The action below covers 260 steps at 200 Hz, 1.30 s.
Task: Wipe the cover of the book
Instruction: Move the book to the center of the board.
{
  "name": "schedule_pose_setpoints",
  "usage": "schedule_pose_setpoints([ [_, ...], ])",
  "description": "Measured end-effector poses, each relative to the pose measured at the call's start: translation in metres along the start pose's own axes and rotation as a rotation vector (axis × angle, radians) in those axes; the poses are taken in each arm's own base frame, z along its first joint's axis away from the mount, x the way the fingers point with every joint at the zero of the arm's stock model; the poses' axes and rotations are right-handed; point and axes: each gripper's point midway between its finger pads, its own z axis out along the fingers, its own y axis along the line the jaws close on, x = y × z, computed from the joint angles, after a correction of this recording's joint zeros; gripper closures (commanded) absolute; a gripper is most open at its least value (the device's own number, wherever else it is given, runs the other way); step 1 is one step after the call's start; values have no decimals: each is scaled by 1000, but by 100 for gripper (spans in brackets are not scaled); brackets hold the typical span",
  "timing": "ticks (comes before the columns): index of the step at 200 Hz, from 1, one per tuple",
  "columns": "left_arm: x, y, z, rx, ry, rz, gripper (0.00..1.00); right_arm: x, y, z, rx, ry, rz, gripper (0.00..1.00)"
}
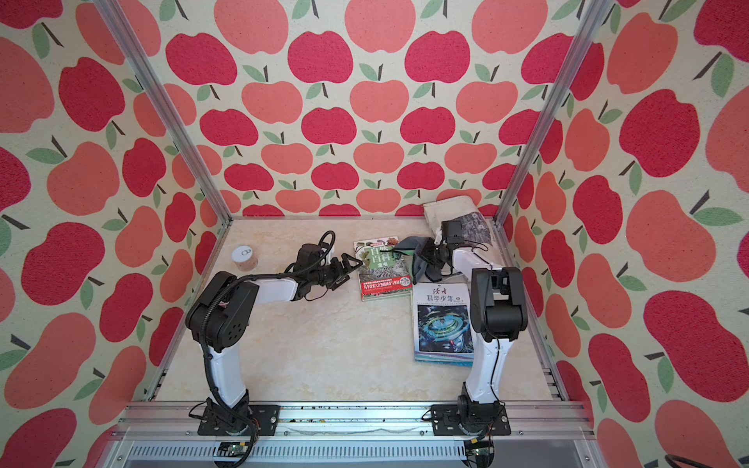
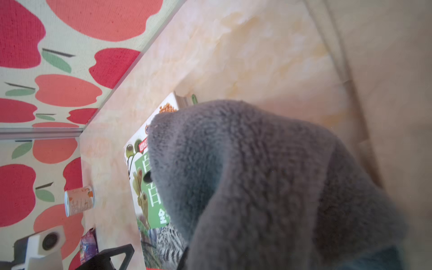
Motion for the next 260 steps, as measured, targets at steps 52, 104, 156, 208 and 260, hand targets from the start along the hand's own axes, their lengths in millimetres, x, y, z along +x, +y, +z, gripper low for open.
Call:
schedule_pose_setpoints([
  [52,-26,15,31,-89,-29,22,1,-11,6,50,29,82,-59,98],
  [104,-40,13,44,-96,-47,26,1,37,8,81,-18,200,-78,98],
  [156,-47,31,16,-115,-102,2,1,91,46,85,-100,226,-170,98],
  [208,-36,60,-37,-193,-177,-10,1,164,74,69,-122,289,-249,98],
  [260,28,67,-77,-213,-156,16,1,223,66,25,-27,364,-340,98],
])
